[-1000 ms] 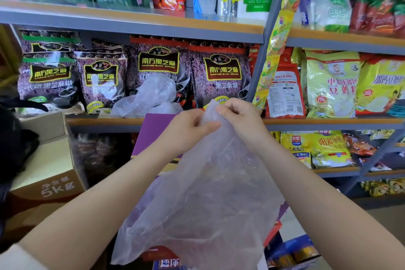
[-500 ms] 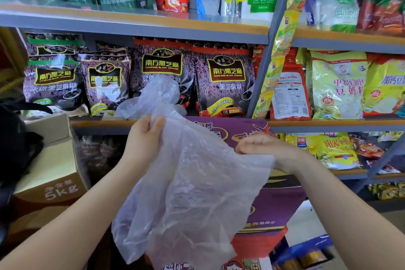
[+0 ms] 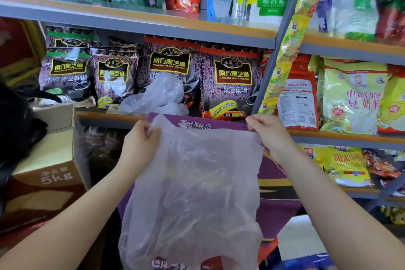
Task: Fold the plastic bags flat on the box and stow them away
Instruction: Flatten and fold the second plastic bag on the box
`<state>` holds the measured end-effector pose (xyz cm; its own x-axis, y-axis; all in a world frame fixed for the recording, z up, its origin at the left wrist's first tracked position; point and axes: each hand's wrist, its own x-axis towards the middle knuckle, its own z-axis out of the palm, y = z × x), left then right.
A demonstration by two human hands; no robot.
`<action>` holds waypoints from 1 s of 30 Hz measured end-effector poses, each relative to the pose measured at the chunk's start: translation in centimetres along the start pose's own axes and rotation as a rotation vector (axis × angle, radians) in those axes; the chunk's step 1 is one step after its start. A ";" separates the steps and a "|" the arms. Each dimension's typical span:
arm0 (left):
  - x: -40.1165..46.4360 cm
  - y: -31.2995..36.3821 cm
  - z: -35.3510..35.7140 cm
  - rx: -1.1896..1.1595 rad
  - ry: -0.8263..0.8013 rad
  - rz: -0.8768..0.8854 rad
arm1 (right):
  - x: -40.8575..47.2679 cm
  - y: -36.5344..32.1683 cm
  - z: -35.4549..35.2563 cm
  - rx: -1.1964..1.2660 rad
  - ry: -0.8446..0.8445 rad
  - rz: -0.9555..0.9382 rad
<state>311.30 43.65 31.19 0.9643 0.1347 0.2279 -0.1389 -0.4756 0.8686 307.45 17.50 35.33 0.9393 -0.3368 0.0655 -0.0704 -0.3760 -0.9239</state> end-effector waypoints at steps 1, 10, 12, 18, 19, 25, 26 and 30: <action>0.0 0.0 0.1 0.092 0.024 0.063 | 0.0 -0.4 -0.1 0.029 -0.021 -0.045; -1.7 -0.4 6.9 0.659 -0.440 0.677 | -0.7 2.2 4.3 -0.160 -0.110 -0.240; -1.5 -1.3 7.1 0.663 -0.390 0.647 | -1.7 3.1 4.4 -0.120 -0.270 -0.191; -0.9 -1.5 7.5 0.621 -0.277 0.656 | -4.8 3.6 4.2 -0.719 -0.659 -0.458; -0.8 -1.7 7.5 0.611 -0.281 0.651 | -5.1 3.6 4.6 -0.829 -0.633 -0.485; -0.7 -1.8 6.5 0.375 -0.308 0.617 | -5.4 4.1 5.8 -0.756 -0.646 -0.481; -0.9 -1.5 6.1 0.262 -0.350 0.577 | -5.2 4.0 5.8 -0.751 -0.680 -0.469; -2.1 0.2 4.2 0.124 -0.703 0.500 | -4.0 3.1 4.9 -0.741 -0.640 -0.417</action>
<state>310.19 39.65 29.08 0.7177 -0.6640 0.2098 -0.5973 -0.4322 0.6756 305.12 21.94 30.32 0.9230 0.3752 -0.0857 0.3130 -0.8613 -0.4004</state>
